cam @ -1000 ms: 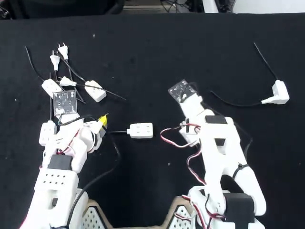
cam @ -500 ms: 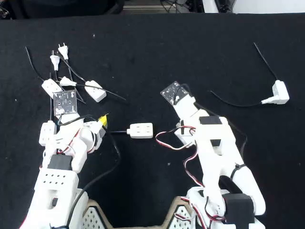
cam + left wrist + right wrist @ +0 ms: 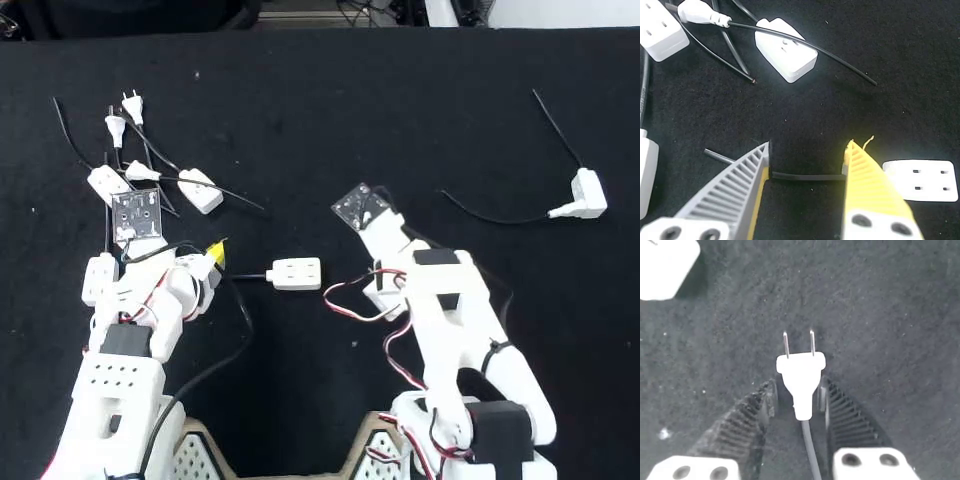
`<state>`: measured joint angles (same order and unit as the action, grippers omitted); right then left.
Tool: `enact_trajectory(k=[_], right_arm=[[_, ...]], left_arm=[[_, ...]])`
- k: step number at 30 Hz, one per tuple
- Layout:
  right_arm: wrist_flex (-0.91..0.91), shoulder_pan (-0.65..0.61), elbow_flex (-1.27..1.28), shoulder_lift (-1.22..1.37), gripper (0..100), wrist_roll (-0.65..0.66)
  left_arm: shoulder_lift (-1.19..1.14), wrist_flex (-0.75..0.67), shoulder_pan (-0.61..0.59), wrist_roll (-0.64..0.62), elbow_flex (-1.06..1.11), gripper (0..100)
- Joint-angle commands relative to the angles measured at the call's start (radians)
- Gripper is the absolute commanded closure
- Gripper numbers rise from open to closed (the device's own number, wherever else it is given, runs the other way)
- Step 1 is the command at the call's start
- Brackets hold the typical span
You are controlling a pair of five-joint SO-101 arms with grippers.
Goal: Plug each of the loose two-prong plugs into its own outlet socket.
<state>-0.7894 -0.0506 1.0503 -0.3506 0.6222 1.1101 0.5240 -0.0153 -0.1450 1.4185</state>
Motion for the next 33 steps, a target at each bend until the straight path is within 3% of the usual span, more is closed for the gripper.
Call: enact_trajectory(k=[1, 10, 16, 25, 33], right_arm=[[-0.005, -0.011, -0.027, -0.010, 86.4, 0.008], [-0.020, 0.028, -0.091, -0.012, 86.4, 0.008], [-0.189, 0.054, -0.225, -0.004, 86.4, -0.015], [-0.057, 0.023, -0.143, 0.059, 86.4, -0.026], [-0.049, 0.002, -0.171, 0.143, 86.4, -0.026]], left_arm=[[0.015, -0.008, -0.001, -0.002, -0.012, 76], [0.015, -0.008, -0.001, -0.002, -0.012, 76], [0.015, -0.008, -0.001, -0.002, -0.012, 76], [0.015, -0.008, -0.001, -0.002, -0.012, 76], [0.015, -0.008, -0.001, -0.002, -0.012, 76]])
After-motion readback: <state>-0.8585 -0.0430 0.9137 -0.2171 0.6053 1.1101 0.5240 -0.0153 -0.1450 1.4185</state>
